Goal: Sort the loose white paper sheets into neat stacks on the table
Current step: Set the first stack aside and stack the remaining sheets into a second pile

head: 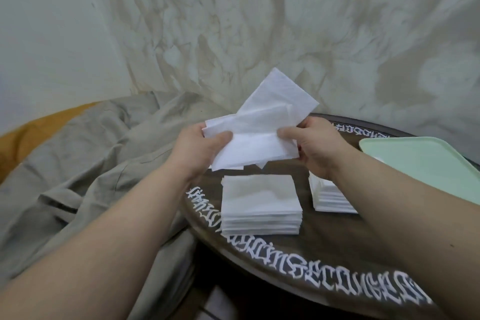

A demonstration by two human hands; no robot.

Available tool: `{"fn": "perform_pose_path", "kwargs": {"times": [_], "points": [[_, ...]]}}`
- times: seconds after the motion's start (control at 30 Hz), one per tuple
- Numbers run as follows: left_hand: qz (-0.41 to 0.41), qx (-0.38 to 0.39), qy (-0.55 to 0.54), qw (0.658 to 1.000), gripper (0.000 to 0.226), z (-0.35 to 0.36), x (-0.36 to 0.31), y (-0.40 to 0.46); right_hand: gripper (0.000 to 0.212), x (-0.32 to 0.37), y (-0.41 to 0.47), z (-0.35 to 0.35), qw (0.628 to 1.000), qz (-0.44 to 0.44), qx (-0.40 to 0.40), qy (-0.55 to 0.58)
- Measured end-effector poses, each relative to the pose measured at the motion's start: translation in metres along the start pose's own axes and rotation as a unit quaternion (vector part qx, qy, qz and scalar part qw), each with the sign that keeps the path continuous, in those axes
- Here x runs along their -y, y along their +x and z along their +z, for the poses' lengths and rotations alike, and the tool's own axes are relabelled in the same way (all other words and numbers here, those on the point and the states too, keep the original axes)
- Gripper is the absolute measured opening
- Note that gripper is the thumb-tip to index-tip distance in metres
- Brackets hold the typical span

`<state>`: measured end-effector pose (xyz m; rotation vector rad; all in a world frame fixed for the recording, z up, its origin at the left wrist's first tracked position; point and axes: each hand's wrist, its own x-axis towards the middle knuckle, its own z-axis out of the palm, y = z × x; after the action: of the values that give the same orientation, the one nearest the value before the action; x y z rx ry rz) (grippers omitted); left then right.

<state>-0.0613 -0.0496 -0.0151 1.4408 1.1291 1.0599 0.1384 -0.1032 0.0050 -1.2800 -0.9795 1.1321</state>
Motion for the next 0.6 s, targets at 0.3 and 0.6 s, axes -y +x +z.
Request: {"fn": "perform_pose_path", "kwargs": {"times": [0.3, 0.6], "points": [[-0.039, 0.034, 0.065, 0.997, 0.041, -0.007, 0.016, -0.055, 0.012, -0.009, -0.049, -0.04, 0.981, -0.03, -0.026, -0.188], [0.009, -0.163, 0.061, 0.985, 0.01, -0.015, 0.019, -0.047, 0.015, -0.008, -0.059, -0.055, 0.988, -0.009, -0.128, -0.084]]}}
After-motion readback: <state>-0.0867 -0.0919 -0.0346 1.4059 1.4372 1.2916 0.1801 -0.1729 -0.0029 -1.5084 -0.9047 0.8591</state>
